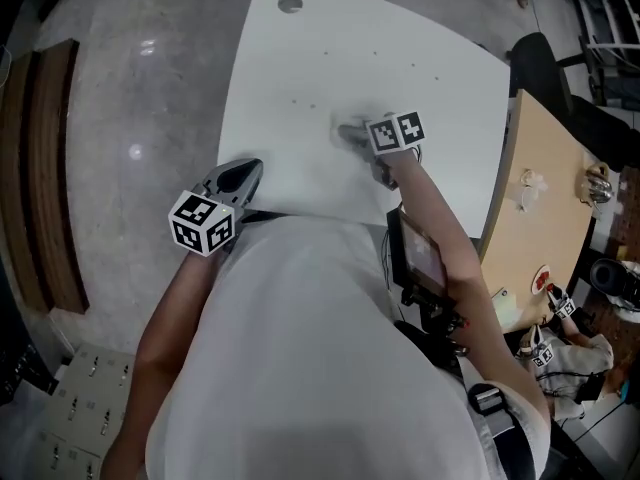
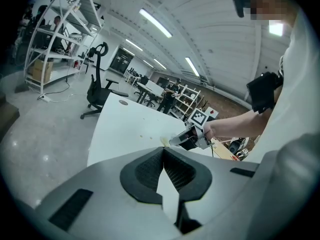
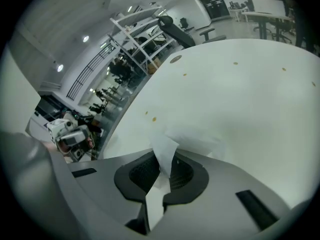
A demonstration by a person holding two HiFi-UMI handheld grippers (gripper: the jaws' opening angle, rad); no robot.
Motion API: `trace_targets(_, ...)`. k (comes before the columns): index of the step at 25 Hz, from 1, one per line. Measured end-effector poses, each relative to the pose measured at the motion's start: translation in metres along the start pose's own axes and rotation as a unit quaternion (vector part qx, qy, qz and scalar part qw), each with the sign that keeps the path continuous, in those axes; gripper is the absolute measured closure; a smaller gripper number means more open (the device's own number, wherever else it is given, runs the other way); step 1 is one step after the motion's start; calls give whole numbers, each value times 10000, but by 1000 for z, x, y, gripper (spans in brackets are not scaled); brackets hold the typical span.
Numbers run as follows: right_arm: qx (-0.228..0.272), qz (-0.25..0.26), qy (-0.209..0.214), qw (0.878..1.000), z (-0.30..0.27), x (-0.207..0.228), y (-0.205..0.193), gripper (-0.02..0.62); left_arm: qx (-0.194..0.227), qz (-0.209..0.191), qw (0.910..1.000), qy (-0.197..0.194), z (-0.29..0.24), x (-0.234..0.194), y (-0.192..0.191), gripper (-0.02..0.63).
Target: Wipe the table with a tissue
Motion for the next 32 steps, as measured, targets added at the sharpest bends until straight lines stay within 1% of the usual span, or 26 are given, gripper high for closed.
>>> trace_targets(3, 227, -175, 20, 9996, -10, 1, 27, 565, 17, 30, 10000, 63, 7, -6, -3, 598)
trace_targets(6, 308, -157, 67, 9994, -21, -10, 46, 565, 58, 62, 9999, 123, 18, -8, -5, 598)
trace_targets(8, 275, -107, 100, 9995, -28, -16, 57, 565, 85, 88, 9998, 163, 22, -10, -5, 598)
trace_targets(12, 23, 134, 89, 9999, -38, -23, 66, 565, 126, 174, 9995, 230, 24, -15, -7, 598)
trace_targets(14, -182, 311, 168, 9992, -41, -30, 63, 565, 136, 202, 9994, 234, 25, -14, -8, 598)
trace_targets(16, -501, 530, 351, 9967, -47, -44, 54, 565, 141, 192, 9995, 222, 24, -12, -8, 598)
trace_targets(19, -1056, 909, 571, 9886, -54, -63, 31, 565, 154, 138, 9996, 202, 20, -9, -5, 598)
trace_targets(21, -1283, 1015, 696, 9841, -54, -69, 15, 565, 161, 126, 9996, 196, 19, -10, -4, 598)
trace_targets(23, -1403, 979, 825, 9818, -51, -69, 2, 565, 162, 124, 9996, 189, 18, -12, -3, 598)
trace_targets(26, -1423, 791, 934, 9822, -40, -60, -11, 565, 154, 110, 9997, 166, 17, -14, -1, 598)
trace_targets(30, -1234, 273, 854, 9883, -17, -29, -21, 565, 123, 91, 9998, 125, 15, -14, -1, 598)
trace_targets(32, -1157, 79, 911, 9891, -5, -18, -26, 565, 110, 82, 9999, 98, 13, -13, -1, 598)
Point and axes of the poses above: the fingertips, and each gripper's own axes: z backward along the fingers, x to its right, y out of its top, the point moved 2 cm from there along z, backward along the fingers, and after that the axes turned 2 degrees about -x, right-handed, at the moved point
